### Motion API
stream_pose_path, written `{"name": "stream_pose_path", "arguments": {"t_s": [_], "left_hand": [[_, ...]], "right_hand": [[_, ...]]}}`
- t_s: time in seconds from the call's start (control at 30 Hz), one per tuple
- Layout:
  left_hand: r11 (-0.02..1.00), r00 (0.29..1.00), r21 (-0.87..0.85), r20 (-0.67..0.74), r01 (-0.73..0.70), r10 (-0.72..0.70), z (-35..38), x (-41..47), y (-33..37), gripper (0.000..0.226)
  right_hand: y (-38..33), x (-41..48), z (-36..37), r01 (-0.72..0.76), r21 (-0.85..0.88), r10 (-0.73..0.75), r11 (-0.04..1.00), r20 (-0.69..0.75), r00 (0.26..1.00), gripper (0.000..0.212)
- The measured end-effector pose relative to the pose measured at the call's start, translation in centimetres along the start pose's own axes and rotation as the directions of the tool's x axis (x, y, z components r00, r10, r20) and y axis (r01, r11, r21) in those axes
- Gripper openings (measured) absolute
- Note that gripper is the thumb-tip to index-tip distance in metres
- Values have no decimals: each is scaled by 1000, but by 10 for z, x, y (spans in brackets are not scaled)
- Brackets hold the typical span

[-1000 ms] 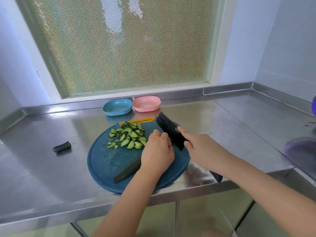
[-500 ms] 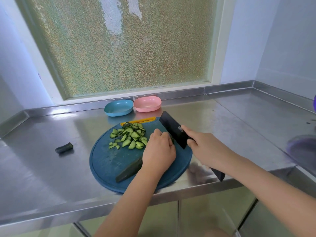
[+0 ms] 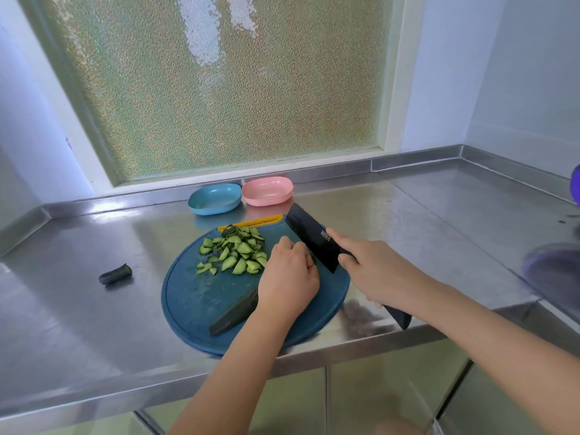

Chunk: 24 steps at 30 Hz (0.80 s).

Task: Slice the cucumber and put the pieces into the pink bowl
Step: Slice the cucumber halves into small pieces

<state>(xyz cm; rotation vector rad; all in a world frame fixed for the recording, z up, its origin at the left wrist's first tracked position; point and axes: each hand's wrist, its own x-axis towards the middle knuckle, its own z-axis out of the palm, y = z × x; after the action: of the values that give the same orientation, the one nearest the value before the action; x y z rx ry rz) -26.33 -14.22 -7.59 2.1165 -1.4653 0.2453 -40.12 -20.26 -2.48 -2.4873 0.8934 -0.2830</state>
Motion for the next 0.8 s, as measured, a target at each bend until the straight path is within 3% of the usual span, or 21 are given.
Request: {"name": "stream_pose_path", "arguments": {"t_s": [0.8], "left_hand": [[999,1000,-29,-15,18,-18,3,0,-2,12]], "right_hand": [[4,5,18,23,-56,-23,998,2,1000,54]]}}
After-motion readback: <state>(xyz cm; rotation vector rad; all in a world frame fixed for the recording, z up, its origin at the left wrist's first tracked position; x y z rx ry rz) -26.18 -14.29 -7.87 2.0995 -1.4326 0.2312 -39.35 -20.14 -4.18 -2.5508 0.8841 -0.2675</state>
